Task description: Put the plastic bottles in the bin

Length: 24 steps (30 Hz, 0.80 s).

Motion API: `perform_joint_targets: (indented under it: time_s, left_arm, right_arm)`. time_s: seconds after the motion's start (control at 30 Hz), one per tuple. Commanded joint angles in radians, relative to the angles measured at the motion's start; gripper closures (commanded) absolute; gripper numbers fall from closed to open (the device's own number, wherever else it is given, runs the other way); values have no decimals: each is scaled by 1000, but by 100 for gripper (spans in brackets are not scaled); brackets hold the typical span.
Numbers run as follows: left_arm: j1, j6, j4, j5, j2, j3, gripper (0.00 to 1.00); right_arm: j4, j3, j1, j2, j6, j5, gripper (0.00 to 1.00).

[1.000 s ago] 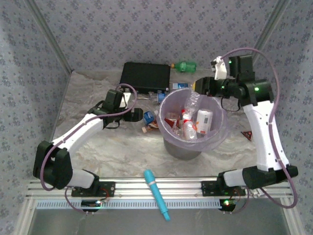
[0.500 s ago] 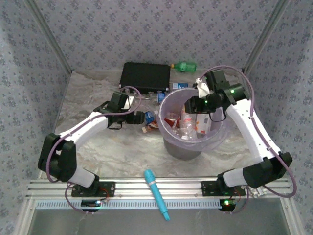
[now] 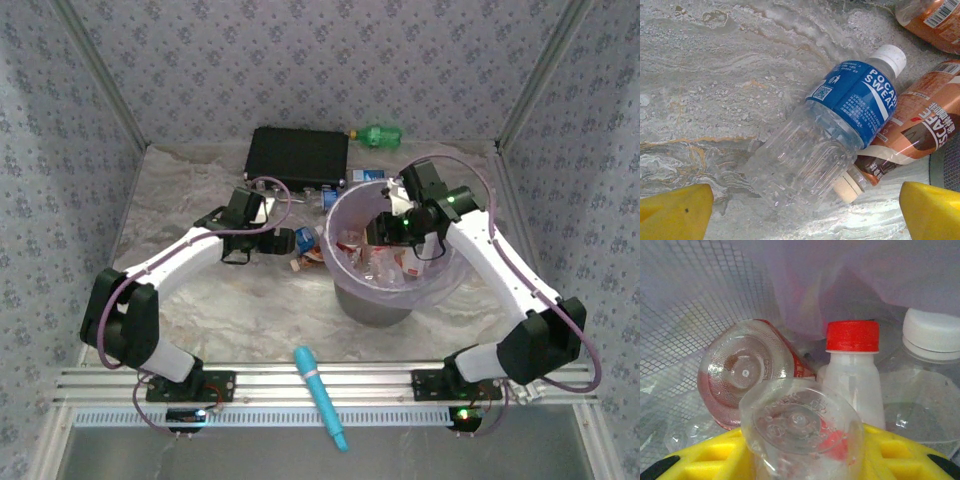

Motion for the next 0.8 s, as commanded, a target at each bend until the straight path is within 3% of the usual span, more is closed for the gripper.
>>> perform_joint_targets:
  time_s: [0.0,0.5,0.77]
  left_arm:
    - [-4,7,-10,-9,-5,31,5]
    - [-5,20,-2,17,11,40,4]
    - [-5,34,-1,26,51,57,2]
  right_arm:
    - [30,-71,9,7,16,106,54]
    - [-93,62,-7,-97,-14,156,24]
    - [-175,180,-19,-147,-40,157,21]
